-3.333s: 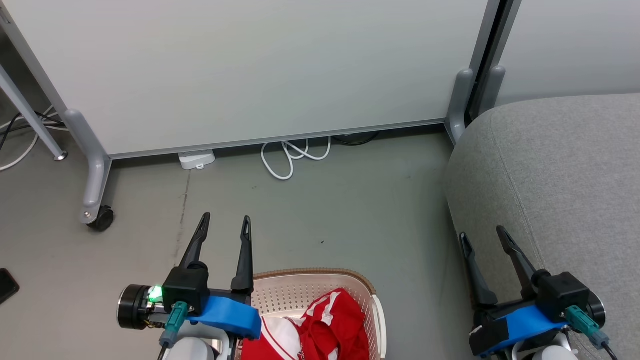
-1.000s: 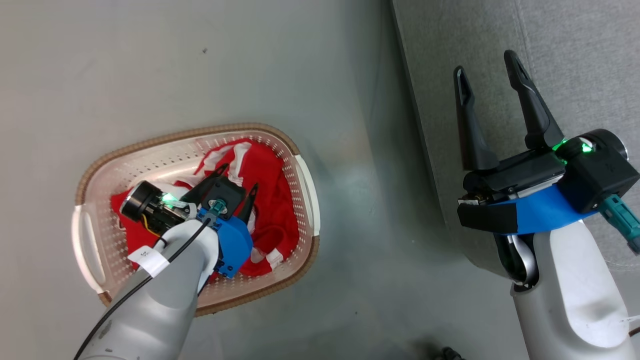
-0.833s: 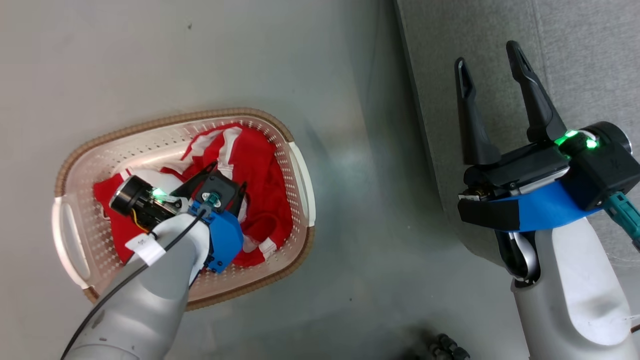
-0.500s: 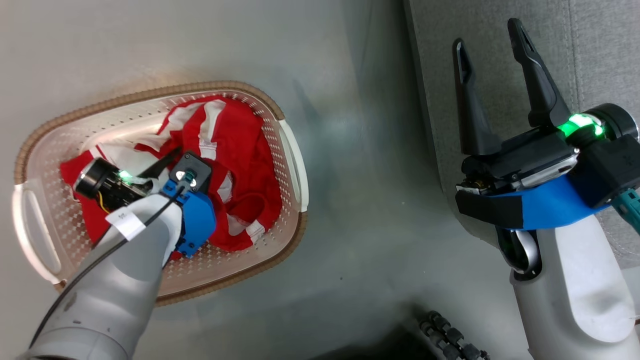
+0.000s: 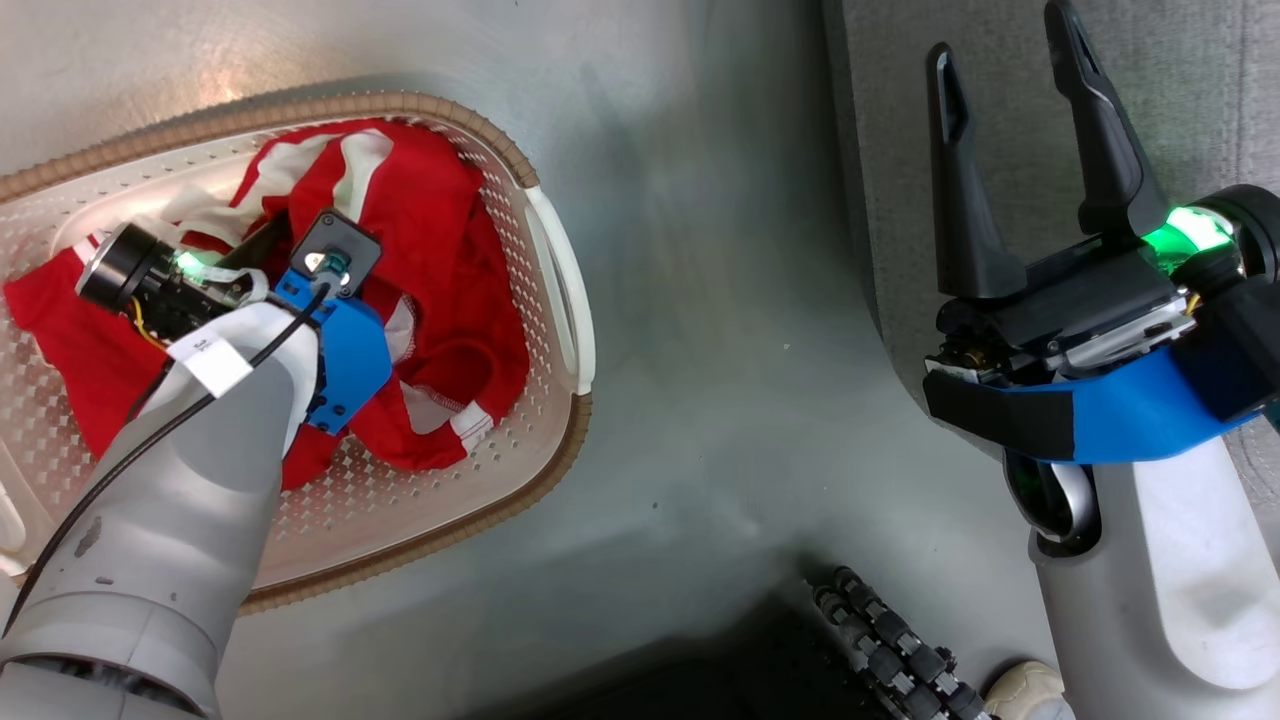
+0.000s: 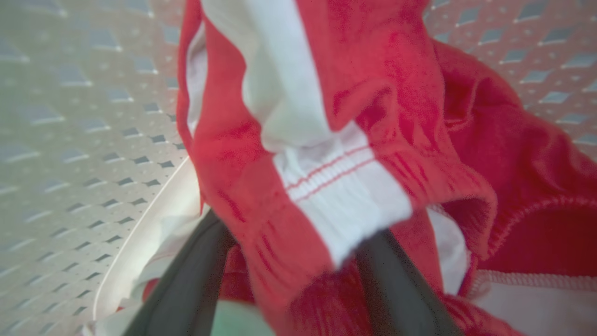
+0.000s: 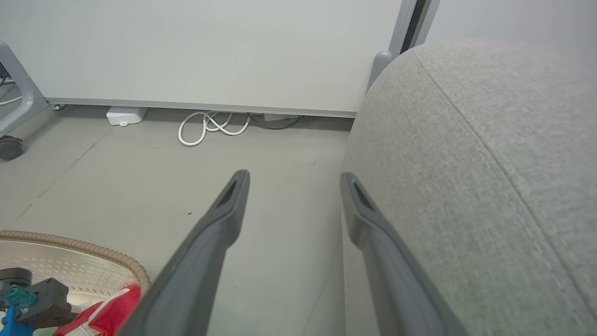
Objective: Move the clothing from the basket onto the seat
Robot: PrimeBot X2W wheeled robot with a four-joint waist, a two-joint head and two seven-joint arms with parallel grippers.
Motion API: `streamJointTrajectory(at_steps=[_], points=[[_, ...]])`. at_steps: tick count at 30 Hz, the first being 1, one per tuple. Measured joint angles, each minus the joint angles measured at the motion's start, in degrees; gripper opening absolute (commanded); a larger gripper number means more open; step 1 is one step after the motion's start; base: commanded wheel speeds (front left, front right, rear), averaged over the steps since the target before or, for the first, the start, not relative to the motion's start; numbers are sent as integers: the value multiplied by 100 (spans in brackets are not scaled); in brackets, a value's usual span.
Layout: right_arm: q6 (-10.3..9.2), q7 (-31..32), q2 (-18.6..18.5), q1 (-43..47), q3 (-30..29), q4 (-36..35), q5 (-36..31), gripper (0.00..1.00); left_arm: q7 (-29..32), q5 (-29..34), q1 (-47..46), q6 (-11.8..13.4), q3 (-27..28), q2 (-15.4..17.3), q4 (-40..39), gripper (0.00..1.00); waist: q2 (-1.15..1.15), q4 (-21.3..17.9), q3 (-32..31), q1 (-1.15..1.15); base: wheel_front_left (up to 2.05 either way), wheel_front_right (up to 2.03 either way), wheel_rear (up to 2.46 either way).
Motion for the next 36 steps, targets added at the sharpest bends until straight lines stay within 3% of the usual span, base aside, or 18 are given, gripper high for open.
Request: streamJointTrajectory(at_steps=[1,9,20,36], points=[[0,0,0,1,-8,-9,1,100,-14,0,-35,-1,-41,-26,0,0,0,5,47,0,0,0,0],[0,-1,1,-42,14,-25,0,100,-339,-110,-41,-31,-109,-149,10,0,0,101,-29,0,0,0,0],[0,-1,-14,-23,-98,103,-102,100,-782,-772,274,99,331,-576,-201,0,0,397,-502,0,0,0,0],[0,-1,-137,438,-200,379,-142,100,-794,-1184,1702,156,757,-749,-2106,0,0,831,-1954,-1,0,0,0]])
